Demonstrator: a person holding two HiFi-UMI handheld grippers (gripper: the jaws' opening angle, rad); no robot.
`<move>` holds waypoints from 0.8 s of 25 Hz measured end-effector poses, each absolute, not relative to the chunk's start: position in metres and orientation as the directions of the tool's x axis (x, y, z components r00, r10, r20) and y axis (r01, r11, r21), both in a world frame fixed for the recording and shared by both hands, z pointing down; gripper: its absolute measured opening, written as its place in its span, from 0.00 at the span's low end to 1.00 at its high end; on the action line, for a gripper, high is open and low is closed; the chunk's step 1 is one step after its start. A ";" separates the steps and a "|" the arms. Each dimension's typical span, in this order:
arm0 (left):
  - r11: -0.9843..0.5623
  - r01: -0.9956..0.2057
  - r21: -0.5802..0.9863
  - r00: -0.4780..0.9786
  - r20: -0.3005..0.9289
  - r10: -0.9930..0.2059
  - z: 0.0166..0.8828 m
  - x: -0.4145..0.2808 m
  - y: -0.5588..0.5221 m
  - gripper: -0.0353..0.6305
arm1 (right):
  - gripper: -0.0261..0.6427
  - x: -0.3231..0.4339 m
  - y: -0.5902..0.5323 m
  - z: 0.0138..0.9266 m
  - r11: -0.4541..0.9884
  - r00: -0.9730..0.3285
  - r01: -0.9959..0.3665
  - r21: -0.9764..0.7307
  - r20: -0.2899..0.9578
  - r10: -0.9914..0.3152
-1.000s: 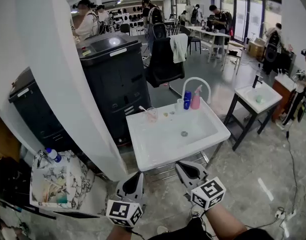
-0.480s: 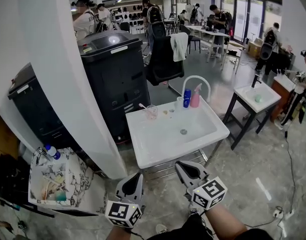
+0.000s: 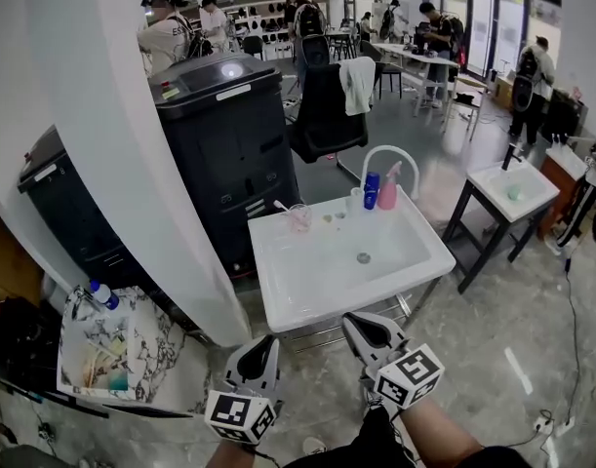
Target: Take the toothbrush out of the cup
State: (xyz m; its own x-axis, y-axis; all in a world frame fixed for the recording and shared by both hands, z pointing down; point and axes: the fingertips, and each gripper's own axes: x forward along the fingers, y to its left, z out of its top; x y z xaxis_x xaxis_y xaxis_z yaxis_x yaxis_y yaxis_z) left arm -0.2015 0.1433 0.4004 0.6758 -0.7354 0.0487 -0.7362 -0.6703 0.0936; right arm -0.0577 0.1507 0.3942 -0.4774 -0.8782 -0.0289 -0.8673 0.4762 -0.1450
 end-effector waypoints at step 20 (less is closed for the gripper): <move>-0.562 -0.821 0.105 0.569 0.062 -0.820 0.408 -0.103 0.014 0.37 | 0.29 0.041 0.009 0.394 0.579 -0.579 -0.811 -0.086 -0.032 -0.815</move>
